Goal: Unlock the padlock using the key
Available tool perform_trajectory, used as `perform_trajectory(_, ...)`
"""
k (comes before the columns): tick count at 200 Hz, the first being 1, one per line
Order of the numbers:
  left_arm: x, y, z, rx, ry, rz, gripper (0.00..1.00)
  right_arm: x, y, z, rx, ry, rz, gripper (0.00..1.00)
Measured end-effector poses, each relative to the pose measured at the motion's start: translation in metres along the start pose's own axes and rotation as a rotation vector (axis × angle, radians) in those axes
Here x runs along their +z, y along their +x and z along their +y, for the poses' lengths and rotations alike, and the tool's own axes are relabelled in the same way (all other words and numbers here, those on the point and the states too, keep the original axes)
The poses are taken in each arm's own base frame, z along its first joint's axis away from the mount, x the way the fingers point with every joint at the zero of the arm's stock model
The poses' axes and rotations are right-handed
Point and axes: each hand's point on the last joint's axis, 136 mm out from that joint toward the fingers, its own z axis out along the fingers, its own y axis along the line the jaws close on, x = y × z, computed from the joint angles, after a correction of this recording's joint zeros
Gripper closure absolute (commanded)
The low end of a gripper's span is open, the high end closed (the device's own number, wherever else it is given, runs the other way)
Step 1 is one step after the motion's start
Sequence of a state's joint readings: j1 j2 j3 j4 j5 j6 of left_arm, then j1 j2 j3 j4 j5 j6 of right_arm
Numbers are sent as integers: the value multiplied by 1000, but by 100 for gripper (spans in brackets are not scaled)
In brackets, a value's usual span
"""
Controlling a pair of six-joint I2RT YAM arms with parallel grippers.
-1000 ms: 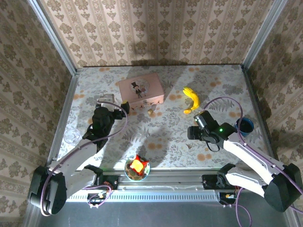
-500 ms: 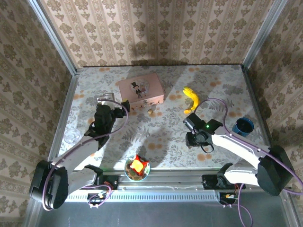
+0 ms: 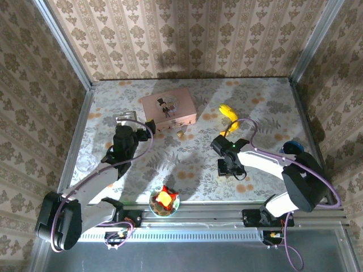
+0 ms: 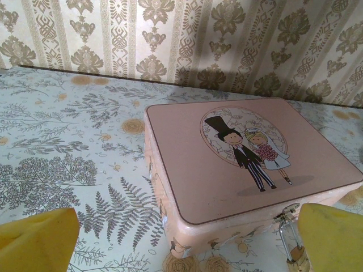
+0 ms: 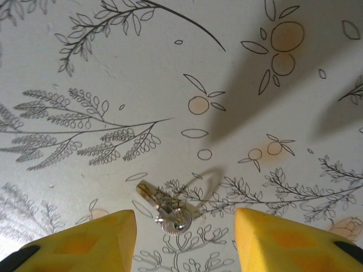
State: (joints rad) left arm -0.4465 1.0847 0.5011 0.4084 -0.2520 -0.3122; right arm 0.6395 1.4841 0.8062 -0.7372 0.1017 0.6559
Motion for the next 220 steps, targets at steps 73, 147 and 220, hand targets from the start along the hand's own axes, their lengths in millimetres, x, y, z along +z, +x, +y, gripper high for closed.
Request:
perform_trajectory(73,0,0,0,-2,0,0,0,10,3,-2,31,28,30,51)
perform_trajectory(147,0,0,0,-2,0,0,0,1,5,-6,48,34,8,55)
perform_trajectory(220,0,0,0,-2,0,0,0,-2,9,-8,70,33,5,55)
